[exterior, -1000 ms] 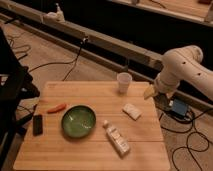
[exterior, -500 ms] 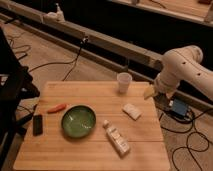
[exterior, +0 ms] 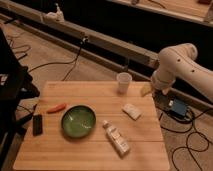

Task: Place the pepper in the ceramic bowl

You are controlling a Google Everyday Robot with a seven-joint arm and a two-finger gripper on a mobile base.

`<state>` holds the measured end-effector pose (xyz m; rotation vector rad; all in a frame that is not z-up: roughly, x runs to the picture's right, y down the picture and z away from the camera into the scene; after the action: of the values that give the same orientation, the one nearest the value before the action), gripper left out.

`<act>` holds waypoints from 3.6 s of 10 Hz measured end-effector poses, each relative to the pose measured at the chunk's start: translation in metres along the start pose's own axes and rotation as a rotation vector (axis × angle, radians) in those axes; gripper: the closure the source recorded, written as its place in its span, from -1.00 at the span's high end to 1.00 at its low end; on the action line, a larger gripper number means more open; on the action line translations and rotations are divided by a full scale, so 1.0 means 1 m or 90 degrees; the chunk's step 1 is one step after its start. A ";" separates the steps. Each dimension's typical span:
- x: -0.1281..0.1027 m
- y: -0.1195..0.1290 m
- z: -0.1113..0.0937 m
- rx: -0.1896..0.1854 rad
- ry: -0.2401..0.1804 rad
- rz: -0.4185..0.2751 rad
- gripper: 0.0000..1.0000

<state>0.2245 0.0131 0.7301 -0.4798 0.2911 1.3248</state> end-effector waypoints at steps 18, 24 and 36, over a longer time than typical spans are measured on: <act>-0.093 0.363 0.047 -0.205 -0.115 -0.511 0.47; -0.105 0.441 0.086 -0.267 -0.135 -0.568 0.47; -0.129 0.515 0.241 -0.250 -0.083 -0.616 0.47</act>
<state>-0.3207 0.1075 0.9126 -0.7351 -0.3044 0.4468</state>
